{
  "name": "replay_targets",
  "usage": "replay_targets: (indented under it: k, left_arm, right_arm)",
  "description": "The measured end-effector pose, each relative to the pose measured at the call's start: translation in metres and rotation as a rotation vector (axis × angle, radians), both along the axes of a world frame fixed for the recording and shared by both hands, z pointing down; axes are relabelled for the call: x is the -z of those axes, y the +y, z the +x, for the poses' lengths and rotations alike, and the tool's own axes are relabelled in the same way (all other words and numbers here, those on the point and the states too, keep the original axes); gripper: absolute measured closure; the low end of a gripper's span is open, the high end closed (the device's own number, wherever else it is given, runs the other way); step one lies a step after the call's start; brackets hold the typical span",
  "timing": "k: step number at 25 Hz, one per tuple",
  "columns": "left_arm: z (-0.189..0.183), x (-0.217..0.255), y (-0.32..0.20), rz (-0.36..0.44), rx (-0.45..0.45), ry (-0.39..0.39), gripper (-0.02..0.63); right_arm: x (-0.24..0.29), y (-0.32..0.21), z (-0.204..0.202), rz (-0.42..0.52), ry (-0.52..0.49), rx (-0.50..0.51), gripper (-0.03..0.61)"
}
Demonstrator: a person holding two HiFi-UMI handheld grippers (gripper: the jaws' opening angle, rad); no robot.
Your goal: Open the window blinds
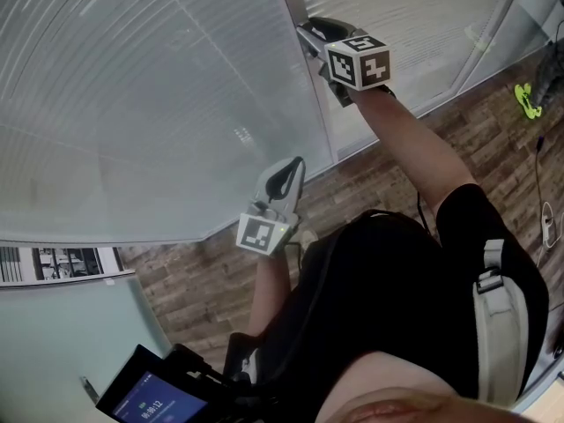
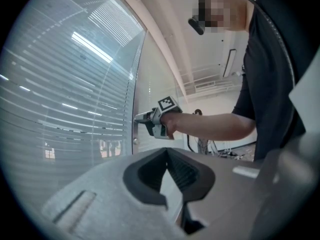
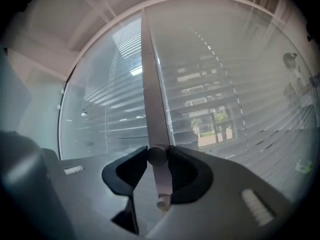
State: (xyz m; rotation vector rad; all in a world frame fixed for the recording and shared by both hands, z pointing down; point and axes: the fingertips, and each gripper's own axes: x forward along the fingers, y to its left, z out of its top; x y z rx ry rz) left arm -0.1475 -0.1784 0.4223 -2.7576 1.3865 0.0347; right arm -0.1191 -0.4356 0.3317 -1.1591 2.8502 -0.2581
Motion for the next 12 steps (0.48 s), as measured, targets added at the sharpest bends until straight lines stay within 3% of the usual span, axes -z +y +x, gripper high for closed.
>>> replay_targets:
  k: [12]
  left_arm:
    - [-0.0043,-0.0013,0.0002,0.003,0.012,-0.008,0.611]
  right_arm:
    - [-0.0021,-0.0058,-0.0018,0.013,0.009,-0.001,0.443]
